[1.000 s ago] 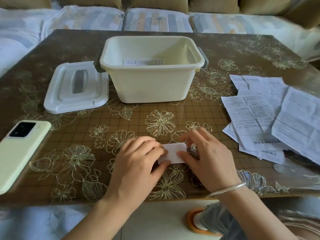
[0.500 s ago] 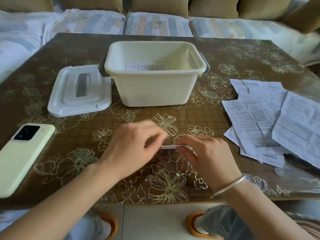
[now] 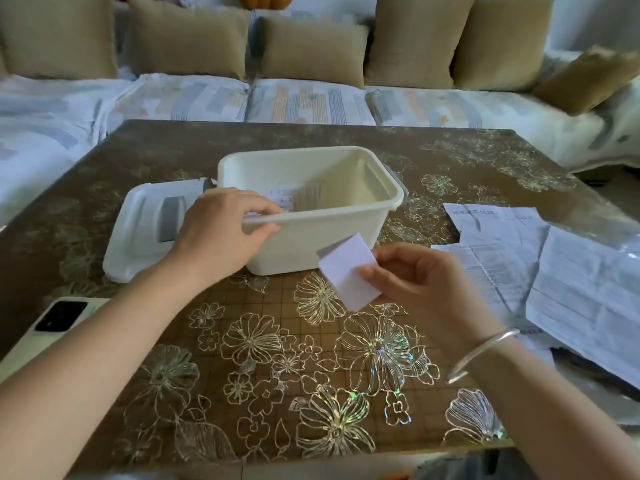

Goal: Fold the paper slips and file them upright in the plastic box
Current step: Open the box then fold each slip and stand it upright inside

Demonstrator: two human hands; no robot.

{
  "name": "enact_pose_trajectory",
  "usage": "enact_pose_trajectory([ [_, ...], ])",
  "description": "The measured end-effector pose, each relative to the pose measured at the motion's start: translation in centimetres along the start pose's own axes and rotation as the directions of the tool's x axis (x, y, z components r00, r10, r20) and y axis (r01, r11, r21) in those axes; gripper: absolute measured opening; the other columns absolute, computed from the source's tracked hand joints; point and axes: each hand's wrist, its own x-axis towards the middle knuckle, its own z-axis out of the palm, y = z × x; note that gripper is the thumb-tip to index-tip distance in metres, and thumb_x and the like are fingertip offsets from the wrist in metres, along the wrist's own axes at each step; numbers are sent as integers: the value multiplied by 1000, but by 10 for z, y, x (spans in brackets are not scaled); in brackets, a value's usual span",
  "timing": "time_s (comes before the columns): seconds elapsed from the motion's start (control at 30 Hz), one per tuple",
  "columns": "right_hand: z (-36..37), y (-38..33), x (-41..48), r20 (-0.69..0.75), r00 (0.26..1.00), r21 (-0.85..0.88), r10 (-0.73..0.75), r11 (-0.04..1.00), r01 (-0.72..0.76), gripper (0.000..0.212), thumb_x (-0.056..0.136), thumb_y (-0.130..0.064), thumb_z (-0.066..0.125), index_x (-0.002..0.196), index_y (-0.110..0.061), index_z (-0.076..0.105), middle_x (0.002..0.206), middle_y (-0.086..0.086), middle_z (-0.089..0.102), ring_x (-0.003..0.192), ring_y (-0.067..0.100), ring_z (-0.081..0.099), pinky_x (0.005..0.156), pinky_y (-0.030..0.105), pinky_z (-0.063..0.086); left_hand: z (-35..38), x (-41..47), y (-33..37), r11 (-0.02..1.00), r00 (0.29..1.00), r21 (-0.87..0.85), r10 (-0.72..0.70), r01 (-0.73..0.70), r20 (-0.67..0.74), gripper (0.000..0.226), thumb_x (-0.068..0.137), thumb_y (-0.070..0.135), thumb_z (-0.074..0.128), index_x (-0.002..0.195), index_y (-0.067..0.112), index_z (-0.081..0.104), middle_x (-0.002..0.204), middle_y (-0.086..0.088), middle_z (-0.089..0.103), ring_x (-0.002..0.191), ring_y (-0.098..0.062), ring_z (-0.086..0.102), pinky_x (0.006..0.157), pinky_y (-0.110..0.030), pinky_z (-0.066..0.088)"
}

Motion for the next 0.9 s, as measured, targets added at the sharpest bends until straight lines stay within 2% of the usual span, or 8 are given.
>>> enact_pose_trajectory([
  [0.07, -5, -18, 9, 28, 999, 107, 16, 994, -19, 19, 69, -21, 69, 84, -10, 70, 79, 9, 75, 72, 19, 71, 63, 31, 60, -6, -10, 3, 999, 996, -47, 31, -27, 88, 15, 83, 30, 74, 98, 32, 75, 97, 22, 66, 94, -4, 58, 80, -25, 44],
  [0.17, -11, -41, 25, 67, 997, 148, -33, 989, 23, 25, 67, -24, 68, 84, -6, 68, 76, 3, 72, 72, 13, 69, 66, 27, 59, -18, -19, 9, 997, 974, -81, 29, -12, 223, 15, 79, 49, 70, 94, 45, 70, 93, 31, 65, 92, 7, 58, 76, -8, 36],
  [0.23, -11, -50, 38, 84, 995, 151, -52, 988, 39, 24, 69, -22, 68, 84, -5, 68, 76, 2, 71, 73, 11, 68, 67, 26, 59, -26, -15, 12, 992, 952, -122, 14, 25, 306, 28, 75, 63, 58, 97, 47, 67, 92, 31, 66, 92, 14, 57, 74, -5, 38],
  [0.33, -6, -56, 64, 141, 990, 105, 0, 994, -15, 16, 76, -18, 68, 85, -5, 68, 78, 3, 71, 74, 12, 68, 66, 24, 58, -33, 7, 10, 979, 960, -203, 30, 29, 280, 26, 90, 47, 54, 114, 38, 63, 97, 22, 70, 92, 11, 61, 81, -8, 43],
  [0.43, 0, -52, 91, 171, 983, 20, 69, 997, -73, 6, 83, -13, 68, 84, -7, 69, 82, 6, 71, 78, 15, 69, 71, 29, 60, -38, 36, 3, 998, 962, -44, 50, -39, 270, 16, 91, 28, 65, 106, 31, 66, 98, 20, 67, 93, 6, 60, 87, -26, 50],
  [0.6, 4, -38, 119, 194, 980, -294, 42, 956, 17, 6, 83, -15, 71, 80, -20, 72, 77, 0, 74, 71, 12, 71, 68, 24, 59, -29, 65, -7, 907, 820, 359, -26, -222, 572, 44, 73, 63, 70, 107, 38, 58, 103, 18, 50, 99, -7, 47, 85, -31, 44],
  [0.73, 0, -31, 135, 315, 948, -552, 41, 821, 148, 4, 83, -22, 72, 86, -25, 71, 76, -13, 74, 67, -3, 67, 70, 12, 54, -17, 77, -7, 827, 688, 411, -41, -384, 724, 51, 70, 75, 62, 108, 40, 59, 101, 15, 53, 97, -8, 47, 86, -30, 42],
  [0.9, -4, -31, 148, 386, 914, -622, 125, 767, 158, 10, 81, -31, 72, 91, -28, 72, 82, -18, 73, 75, -10, 65, 75, 8, 49, -1, 81, -10, 792, 649, 416, -33, -447, 760, 51, 66, 77, 65, 84, 29, 60, 84, 11, 60, 80, -9, 55, 72, -28, 43],
])
